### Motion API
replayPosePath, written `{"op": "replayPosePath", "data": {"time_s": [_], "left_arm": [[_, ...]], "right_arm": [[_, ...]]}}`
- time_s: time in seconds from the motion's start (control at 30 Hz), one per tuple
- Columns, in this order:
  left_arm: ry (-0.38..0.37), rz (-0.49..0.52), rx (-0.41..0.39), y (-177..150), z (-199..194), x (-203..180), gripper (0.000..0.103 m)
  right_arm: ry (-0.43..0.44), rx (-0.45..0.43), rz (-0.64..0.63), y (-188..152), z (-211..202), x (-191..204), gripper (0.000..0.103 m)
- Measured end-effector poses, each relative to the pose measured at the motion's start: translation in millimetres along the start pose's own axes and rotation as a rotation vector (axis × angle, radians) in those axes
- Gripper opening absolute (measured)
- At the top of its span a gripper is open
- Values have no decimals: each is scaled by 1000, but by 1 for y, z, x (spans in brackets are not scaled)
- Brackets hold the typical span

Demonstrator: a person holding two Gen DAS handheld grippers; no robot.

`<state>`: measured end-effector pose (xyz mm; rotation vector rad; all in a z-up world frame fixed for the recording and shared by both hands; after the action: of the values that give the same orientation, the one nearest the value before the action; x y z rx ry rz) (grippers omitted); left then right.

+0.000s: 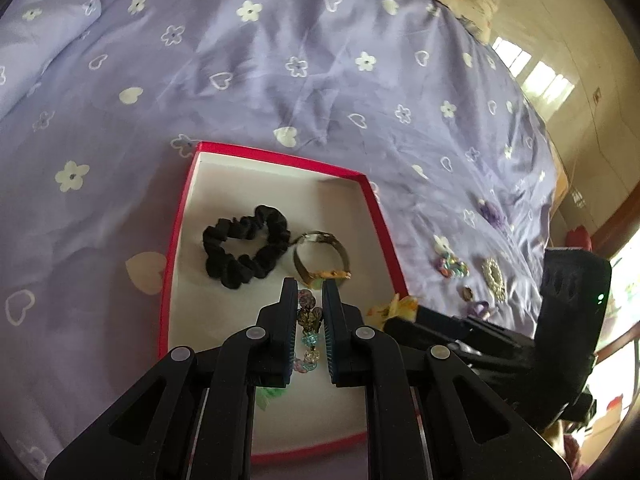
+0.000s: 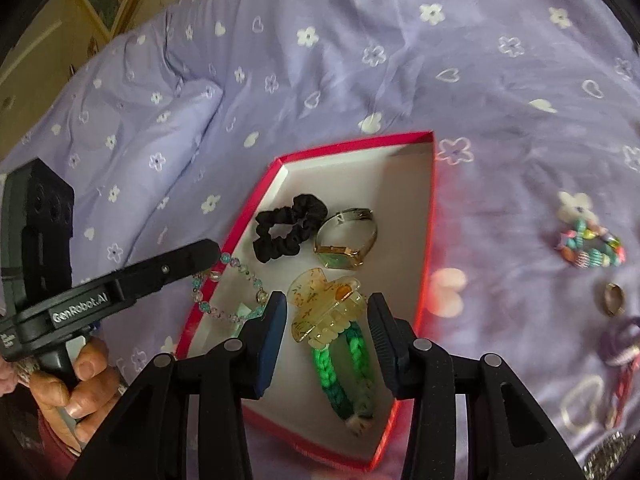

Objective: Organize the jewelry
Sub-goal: 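Carry the beaded bracelet and yellow clip into the box with both tools, then open both tools to release the bracelet and clip in the box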

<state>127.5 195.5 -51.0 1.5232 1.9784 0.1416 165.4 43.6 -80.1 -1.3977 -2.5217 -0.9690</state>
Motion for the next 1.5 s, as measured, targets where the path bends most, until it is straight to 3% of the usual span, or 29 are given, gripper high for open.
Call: {"op": "replayPosePath", "data": {"time_s": [0.37,0.83,1.0,1.07,1.5], "left_arm": [[81,-94,51,-2,37,46,11],[143,-102,107,-13,52,52,12],[143,-105,112,-14,50,51,23],[145,-105,107,-15,46,50,28],[124,-59,65,-15,20,22,32]], "right_arm": [[-56,83,-53,12,41,0,43],[-83,105,-105,16,48,8,45],[-77,104,-98,16,47,9,48],[-68,99,-91,14,43,8,57],[-39,-13,-10,-12,-22,-10,57]]}}
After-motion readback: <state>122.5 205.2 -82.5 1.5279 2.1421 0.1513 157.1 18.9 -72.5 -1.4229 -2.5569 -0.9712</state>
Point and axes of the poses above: each gripper's, at about its wrist camera, not at the fingertips, and z roughly the way its jaws point, x to its left, y to its top, the point moved 4 cm from there along z, roughly the way its jaws point, and after that the axes turned 9 degrees about x, right-handed, at the moved point
